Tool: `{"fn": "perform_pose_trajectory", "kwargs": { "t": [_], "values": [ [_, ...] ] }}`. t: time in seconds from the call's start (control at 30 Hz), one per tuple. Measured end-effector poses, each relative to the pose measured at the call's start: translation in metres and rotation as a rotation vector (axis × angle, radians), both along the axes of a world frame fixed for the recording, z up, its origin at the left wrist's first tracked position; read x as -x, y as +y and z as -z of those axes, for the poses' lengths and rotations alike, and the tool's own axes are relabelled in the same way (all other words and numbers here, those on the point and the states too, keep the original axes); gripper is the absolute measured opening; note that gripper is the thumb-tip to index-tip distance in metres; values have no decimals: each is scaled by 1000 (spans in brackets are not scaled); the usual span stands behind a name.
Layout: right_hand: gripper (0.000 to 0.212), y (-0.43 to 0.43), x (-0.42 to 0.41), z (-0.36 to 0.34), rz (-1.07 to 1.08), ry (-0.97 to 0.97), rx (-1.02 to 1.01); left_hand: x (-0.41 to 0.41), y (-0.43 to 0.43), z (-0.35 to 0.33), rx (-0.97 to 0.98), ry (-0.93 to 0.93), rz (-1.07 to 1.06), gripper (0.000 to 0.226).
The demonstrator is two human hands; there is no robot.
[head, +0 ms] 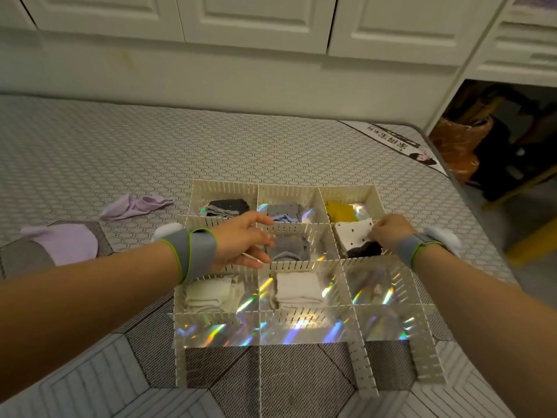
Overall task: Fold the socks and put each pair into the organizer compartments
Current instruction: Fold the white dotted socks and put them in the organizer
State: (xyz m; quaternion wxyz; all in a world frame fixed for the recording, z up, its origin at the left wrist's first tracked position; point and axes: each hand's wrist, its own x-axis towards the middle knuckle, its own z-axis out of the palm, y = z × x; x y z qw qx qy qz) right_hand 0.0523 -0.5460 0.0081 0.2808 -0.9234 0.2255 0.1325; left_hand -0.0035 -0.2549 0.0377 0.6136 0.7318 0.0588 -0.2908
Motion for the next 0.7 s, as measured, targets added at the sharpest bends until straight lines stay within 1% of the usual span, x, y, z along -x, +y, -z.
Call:
{"fn": "perform_pose_trajectory", "kwargs": {
  "t": [0.03, 0.13, 0.2, 0.23, 0.33, 0.43, 0.5, 0.57, 0.6, 0.67, 0.7],
  "values": [
    [11, 4, -3, 2, -68, 53, 119, -1, 3, 0, -3, 1, -2, 29],
    [27, 15, -7, 9, -213, 176, 369, -5, 11, 1, 2, 9, -24, 27],
    [30, 21, -5, 10, -251, 180, 478, -7, 18, 3, 6, 20, -47, 27],
    [30, 21, -7, 13, -260, 177, 500, -8, 22, 4, 4, 26, -62, 26],
    [28, 16, -9, 25, -270, 151, 466, -10, 35, 7, 2, 32, -109, 25],
    [29, 16, -7, 30, -273, 169, 440, -10, 49, 10, 10, 37, -152, 21],
    [27, 18, -10, 29, -297, 173, 467, -9, 60, 12, 4, 47, -178, 22],
    [19, 24, -16, 23, -358, 159, 536, -6, 73, 15, -22, 45, -189, 22],
    [18, 28, -17, 17, -388, 110, 548, -5, 80, 17, -59, 35, -187, 23],
    [33, 47, -18, 7, -423, -58, 478, 0, 98, 21, -166, -2, -182, 24],
    [34, 60, -17, 1, -420, -167, 432, 2, 109, 23, -217, -22, -197, 24]
  ]
}}
